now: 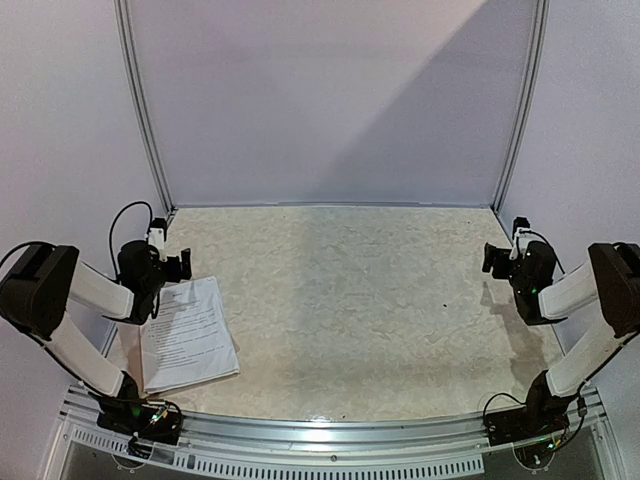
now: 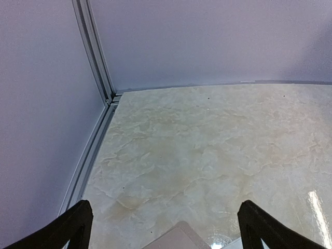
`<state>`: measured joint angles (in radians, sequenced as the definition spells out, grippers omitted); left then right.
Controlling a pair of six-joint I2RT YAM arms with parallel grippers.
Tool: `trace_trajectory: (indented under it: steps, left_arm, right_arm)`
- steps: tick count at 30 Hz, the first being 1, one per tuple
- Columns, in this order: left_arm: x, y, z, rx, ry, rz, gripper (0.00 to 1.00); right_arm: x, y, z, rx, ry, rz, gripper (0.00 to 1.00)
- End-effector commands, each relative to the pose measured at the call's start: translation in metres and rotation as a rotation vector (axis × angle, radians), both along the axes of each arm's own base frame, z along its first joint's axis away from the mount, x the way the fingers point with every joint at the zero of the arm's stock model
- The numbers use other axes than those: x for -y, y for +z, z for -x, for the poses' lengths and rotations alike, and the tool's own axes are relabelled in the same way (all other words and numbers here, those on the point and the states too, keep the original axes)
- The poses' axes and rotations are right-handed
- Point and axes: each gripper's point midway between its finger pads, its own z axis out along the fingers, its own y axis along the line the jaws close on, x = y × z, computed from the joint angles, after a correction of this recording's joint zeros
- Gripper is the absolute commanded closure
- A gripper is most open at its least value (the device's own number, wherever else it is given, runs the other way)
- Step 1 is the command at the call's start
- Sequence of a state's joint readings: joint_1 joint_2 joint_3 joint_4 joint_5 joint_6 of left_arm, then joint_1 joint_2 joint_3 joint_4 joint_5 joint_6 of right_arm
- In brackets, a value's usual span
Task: Put the files into the folder
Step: Pick up the file from the corner of the board.
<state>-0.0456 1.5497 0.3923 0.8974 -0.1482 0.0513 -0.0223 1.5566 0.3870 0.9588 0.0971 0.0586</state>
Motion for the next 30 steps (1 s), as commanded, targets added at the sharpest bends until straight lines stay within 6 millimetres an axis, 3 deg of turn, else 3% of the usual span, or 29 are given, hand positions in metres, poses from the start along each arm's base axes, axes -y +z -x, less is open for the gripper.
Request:
trace_trajectory:
  steps: [1, 4, 8, 11, 12, 13, 14, 17, 19, 20, 21, 23, 26, 27, 30]
  left_arm:
    - [-0.003, 0.001, -0.003, -0.003, 0.015, 0.001, 0.00]
    - [-0.002, 0.001, -0.003, -0.003, 0.013, 0.002, 0.01]
    - [-0.002, 0.006, -0.004, 0.012, 0.005, 0.006, 0.00]
    - [-0.005, 0.033, -0.013, -0.063, 0.009, 0.019, 0.00]
    - [-0.002, 0.032, -0.013, -0.161, -0.031, -0.012, 0.00]
    - [0.002, 0.054, -0.023, -0.205, -0.078, -0.069, 0.00]
    - [0.005, 0.056, -0.022, -0.305, -0.128, -0.126, 0.00]
    - [0.000, 0.045, 0.011, -0.687, -0.225, -0.260, 0.10]
    - [-0.014, 0.030, 0.051, -0.909, -0.239, -0.323, 0.15]
    - [-0.039, 0.007, 0.100, -1.088, -0.241, -0.325, 0.21]
    - [-0.049, -0.002, 0.119, -1.132, -0.233, -0.316, 0.22]
    - [-0.068, -0.013, 0.148, -1.185, -0.195, -0.304, 0.26]
    - [-0.087, -0.022, 0.180, -1.228, -0.132, -0.252, 0.33]
    - [-0.092, -0.025, 0.187, -1.236, -0.114, -0.237, 0.34]
    - [-0.101, -0.037, 0.200, -1.250, -0.076, -0.235, 0.37]
  right_arm:
    - [0.007, 0.012, -0.013, -0.110, -0.035, -0.004, 0.01]
    - [0.004, 0.044, -0.027, -0.124, -0.030, -0.058, 0.01]
    - [-0.029, 0.079, -0.038, -0.122, 0.083, -0.262, 0.02]
    - [-0.089, 0.089, -0.038, -0.187, 0.182, -0.344, 0.05]
    - [-0.111, 0.094, -0.039, -0.209, 0.216, -0.344, 0.06]
    - [-0.131, 0.094, -0.037, -0.244, 0.243, -0.351, 0.06]
    - [-0.154, 0.089, -0.032, -0.297, 0.269, -0.370, 0.07]
    - [-0.232, 0.078, -0.019, -0.406, 0.391, -0.425, 0.10]
    - [-0.291, 0.066, -0.004, -0.491, 0.481, -0.462, 0.11]
    - [-0.358, 0.052, 0.016, -0.597, 0.608, -0.480, 0.12]
    - [-0.385, 0.050, 0.028, -0.641, 0.661, -0.492, 0.14]
    - [-0.437, 0.023, 0.050, -0.749, 0.747, -0.526, 0.17]
    - [-0.502, 0.011, 0.090, -0.857, 0.875, -0.599, 0.21]
    - [-0.521, -0.004, 0.106, -0.913, 0.916, -0.607, 0.22]
    - [-0.561, -0.024, 0.146, -1.015, 0.997, -0.639, 0.23]
